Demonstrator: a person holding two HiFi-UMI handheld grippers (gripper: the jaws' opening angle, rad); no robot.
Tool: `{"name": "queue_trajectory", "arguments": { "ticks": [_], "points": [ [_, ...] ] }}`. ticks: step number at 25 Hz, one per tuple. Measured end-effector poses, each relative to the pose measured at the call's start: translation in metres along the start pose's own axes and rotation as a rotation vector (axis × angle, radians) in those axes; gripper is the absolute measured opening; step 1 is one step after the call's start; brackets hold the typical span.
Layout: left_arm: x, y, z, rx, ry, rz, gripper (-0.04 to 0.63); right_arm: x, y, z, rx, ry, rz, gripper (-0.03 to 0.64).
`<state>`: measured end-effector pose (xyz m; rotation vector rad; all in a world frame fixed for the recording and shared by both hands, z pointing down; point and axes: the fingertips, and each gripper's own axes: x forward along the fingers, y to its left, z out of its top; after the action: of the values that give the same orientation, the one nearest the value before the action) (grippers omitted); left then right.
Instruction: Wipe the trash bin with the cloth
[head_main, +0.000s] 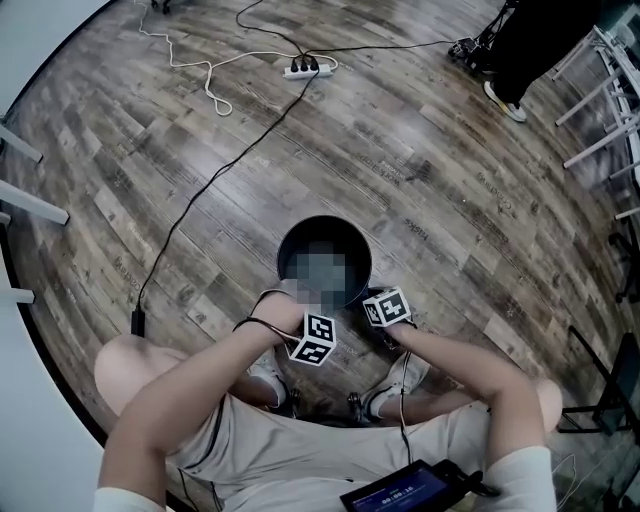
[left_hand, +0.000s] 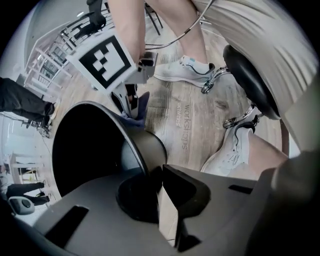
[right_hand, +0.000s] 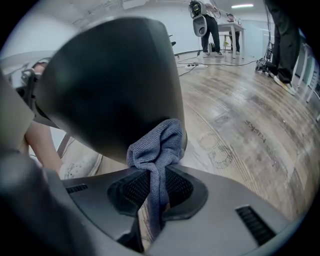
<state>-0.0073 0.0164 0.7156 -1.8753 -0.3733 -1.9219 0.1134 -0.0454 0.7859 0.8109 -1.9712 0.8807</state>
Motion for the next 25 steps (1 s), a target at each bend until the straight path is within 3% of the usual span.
{"name": "queue_trajectory", "arguments": {
  "ticks": [5, 10, 12, 15, 18, 20, 25],
  "points": [
    [-0.001, 0.003, 0.006, -0.040, -0.009, 0.001, 0.032, 0.044, -0.025, -0.018, 0.087, 0.026, -0.037, 0.064],
    [0.000, 0.006, 0.010, -0.071, -0.013, 0.000, 0.033, 0.071, -0.046, -0.031, 0.360, -0.015, -0.039, 0.064],
    [-0.001, 0.006, 0.008, -0.077, -0.015, 0.001, 0.034, 0.074, -0.048, -0.031, 0.410, -0.023, -0.011, 0.064],
    [-0.004, 0.005, 0.012, -0.106, -0.054, -0.010, 0.034, 0.062, -0.048, -0.029, 0.338, 0.019, -0.014, 0.064],
    [-0.012, 0.007, 0.012, -0.131, -0.080, -0.025, 0.126, 0.030, -0.048, -0.017, 0.303, 0.036, -0.025, 0.064],
    [-0.014, 0.008, -0.002, -0.104, -0.037, -0.021, 0.159, 0.005, -0.043, 0.000, 0.289, 0.021, -0.008, 0.064],
    [-0.002, -0.006, -0.027, -0.004, 0.046, -0.060, 0.170, -0.067, -0.014, 0.033, 0.191, -0.017, 0.035, 0.064]
  ]
}}
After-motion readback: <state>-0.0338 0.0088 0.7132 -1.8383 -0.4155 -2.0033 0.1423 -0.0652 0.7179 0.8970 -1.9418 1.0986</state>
